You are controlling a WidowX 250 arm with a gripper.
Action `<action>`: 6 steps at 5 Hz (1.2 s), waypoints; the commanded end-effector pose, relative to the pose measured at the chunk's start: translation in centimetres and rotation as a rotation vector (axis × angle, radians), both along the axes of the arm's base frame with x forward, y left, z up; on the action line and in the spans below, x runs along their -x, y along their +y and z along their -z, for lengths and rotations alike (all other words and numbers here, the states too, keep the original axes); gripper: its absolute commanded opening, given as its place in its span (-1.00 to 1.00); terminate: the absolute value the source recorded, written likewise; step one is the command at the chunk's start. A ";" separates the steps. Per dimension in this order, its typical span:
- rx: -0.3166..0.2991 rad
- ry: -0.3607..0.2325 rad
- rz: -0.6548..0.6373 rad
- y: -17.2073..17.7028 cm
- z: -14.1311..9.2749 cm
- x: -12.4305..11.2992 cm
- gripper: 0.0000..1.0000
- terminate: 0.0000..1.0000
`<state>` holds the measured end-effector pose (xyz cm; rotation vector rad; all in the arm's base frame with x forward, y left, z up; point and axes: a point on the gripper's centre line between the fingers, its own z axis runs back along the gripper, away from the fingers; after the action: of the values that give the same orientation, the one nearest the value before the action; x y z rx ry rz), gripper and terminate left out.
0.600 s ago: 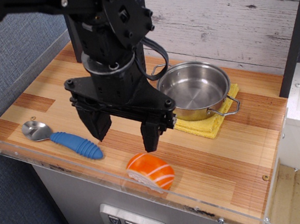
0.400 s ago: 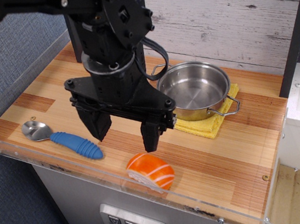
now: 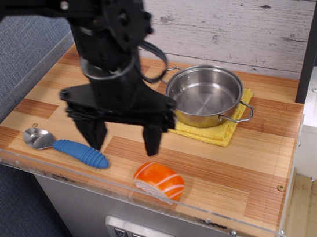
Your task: Place the spoon upright on the table
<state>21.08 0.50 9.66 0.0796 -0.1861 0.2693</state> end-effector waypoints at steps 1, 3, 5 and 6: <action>0.087 0.005 -0.476 5.0 0.2 -1.0 1.00 -1.00; 0.148 -0.046 -0.907 8.8 2.7 -1.0 1.00 -1.00; 0.220 -0.137 -1.076 10.3 5.6 -2.0 1.00 -1.00; 0.224 -0.122 -1.086 10.8 6.2 -2.5 1.00 -1.00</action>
<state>23.85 11.16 2.78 -0.0580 -0.1877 1.3741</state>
